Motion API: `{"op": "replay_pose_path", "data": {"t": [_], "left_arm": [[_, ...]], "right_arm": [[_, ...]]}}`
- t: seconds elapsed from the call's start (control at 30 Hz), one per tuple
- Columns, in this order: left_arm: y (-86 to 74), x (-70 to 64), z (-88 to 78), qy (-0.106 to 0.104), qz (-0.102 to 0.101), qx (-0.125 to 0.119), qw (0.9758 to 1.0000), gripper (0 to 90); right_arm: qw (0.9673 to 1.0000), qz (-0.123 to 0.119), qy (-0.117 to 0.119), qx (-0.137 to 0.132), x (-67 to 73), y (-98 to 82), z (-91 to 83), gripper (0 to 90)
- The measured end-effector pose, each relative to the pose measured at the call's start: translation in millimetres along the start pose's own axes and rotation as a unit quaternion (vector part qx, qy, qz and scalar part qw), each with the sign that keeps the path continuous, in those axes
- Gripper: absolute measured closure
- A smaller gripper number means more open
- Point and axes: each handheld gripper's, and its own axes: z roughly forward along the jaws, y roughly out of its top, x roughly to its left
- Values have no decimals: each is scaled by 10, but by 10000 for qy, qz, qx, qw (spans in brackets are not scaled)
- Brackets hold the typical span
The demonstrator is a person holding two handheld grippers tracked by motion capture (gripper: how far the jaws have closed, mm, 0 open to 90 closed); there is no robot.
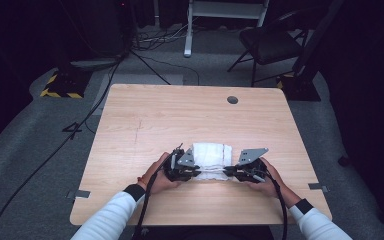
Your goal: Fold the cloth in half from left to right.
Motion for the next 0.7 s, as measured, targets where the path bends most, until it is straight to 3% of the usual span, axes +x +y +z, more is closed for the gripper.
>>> {"op": "replay_pose_path", "data": {"t": [0.17,0.37,0.7], "left_arm": [[-30,-21,34,-33,50,32,10000,746],[-91,-1,39,-247,-104,-120,9996,704],[-98,-52,6,-189,-134,-115,9997,626]], "right_arm": [[10000,-12,13,63,12,-47,13,844],[10000,-47,29,75,20,-74,31,848],[10000,-26,26,56,51,-124,-1,821]]}}
